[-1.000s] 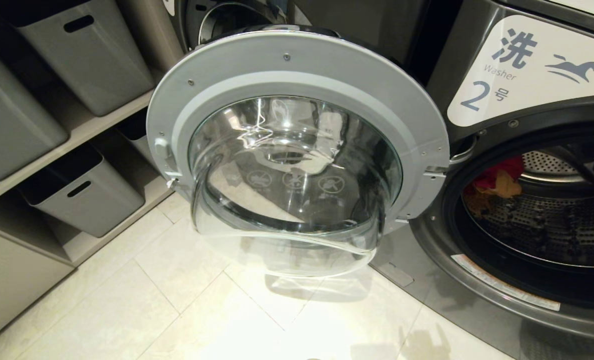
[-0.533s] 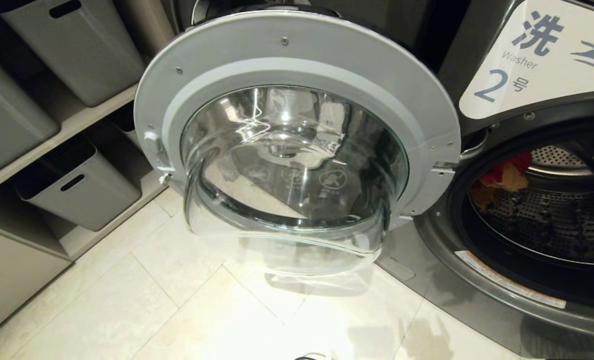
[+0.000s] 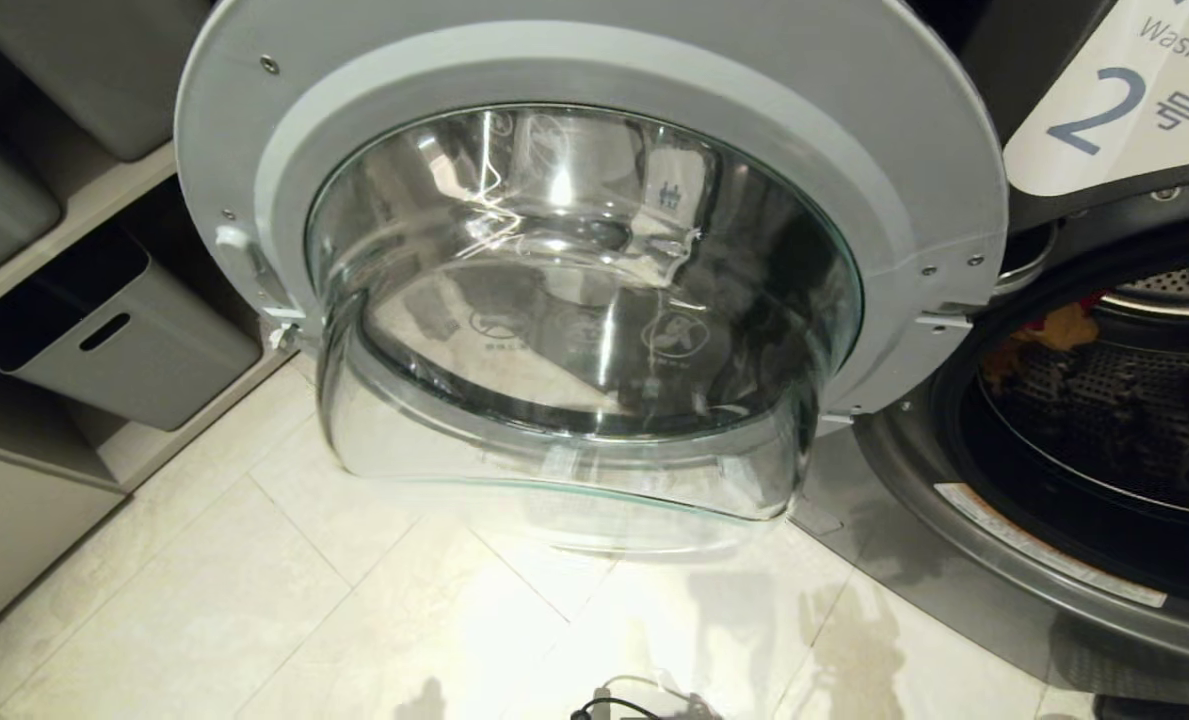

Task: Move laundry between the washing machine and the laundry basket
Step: Pick a cloth and place it into the basket

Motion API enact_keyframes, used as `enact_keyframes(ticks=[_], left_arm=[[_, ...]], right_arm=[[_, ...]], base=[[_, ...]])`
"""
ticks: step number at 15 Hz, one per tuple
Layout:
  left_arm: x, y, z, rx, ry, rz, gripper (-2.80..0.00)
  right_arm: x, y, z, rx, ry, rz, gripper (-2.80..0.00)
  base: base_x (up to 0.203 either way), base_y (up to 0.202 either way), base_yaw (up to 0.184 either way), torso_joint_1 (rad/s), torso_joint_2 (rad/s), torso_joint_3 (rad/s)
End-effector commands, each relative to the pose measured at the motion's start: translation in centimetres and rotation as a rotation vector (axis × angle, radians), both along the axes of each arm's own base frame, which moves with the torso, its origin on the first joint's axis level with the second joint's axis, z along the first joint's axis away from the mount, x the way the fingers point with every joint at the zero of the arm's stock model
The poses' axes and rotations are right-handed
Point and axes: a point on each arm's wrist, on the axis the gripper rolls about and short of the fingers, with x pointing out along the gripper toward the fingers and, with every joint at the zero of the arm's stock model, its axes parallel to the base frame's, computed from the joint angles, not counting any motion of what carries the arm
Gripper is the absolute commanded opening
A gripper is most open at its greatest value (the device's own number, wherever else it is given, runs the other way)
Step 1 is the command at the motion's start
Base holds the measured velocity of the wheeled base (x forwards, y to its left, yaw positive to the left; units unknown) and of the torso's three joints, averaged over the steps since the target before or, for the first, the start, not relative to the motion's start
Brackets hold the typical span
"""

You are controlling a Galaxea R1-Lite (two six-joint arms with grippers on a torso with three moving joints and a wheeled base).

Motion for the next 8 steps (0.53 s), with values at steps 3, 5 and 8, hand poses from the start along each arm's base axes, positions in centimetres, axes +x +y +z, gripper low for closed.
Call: enact_keyframes(ticks=[3, 5, 8], left_arm=[[0.01, 0.0, 0.0, 0.0, 0.001, 0.0, -2.8], [0.01, 0.0, 0.0, 0.0, 0.001, 0.0, -2.8], [0.01, 0.0, 0.0, 0.0, 0.001, 0.0, -2.8]], right_arm=[[0.0, 0.0, 0.0, -0.001, -0.001, 0.001, 0.0], [0.0, 0.0, 0.0, -0.001, -0.001, 0.001, 0.0], [0.0, 0.01, 0.0, -0.007, -0.001, 0.005, 0.0]], base=[[0.0, 0.0, 0.0, 0.007, 0.0, -0.189], [0.0, 0.0, 0.0, 0.003, 0.0, -0.205], [0.0, 0.0, 0.0, 0.002, 0.0, -0.11]])
